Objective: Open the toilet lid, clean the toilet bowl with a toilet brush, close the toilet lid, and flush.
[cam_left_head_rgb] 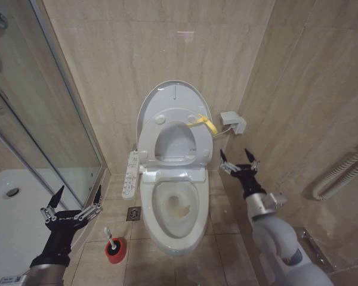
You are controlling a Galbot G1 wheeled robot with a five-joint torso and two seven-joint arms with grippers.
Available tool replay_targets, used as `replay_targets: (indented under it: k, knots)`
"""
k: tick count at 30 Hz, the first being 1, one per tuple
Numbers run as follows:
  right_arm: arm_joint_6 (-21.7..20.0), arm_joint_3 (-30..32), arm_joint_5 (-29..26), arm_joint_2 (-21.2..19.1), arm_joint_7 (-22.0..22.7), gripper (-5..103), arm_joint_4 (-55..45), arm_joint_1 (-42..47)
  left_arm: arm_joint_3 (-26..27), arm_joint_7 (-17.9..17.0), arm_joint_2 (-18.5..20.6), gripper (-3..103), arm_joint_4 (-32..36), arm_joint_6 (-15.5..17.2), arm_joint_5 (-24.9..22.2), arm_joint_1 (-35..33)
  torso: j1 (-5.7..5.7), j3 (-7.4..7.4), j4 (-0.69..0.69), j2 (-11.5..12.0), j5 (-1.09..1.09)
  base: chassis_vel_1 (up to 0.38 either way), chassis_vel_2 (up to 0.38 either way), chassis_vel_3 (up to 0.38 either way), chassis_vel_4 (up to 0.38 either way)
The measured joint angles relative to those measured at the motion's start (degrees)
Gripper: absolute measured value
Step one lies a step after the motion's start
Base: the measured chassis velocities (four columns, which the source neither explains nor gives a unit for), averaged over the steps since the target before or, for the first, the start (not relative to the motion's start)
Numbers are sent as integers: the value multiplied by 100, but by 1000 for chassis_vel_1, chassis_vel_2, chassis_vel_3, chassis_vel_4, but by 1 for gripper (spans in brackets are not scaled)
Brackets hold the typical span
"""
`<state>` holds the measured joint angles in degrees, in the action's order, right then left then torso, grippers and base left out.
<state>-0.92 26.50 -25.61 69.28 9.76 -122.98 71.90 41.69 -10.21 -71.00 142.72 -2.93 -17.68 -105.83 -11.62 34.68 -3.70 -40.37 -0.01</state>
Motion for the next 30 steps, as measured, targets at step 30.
replay_targets:
  k: [30]
  knots:
    - [618, -1437, 166, 609, 276, 100, 2482, -3241, 0, 1, 0, 100, 0, 0, 0, 0, -2, 1, 5, 1, 0, 0, 0, 0, 0]
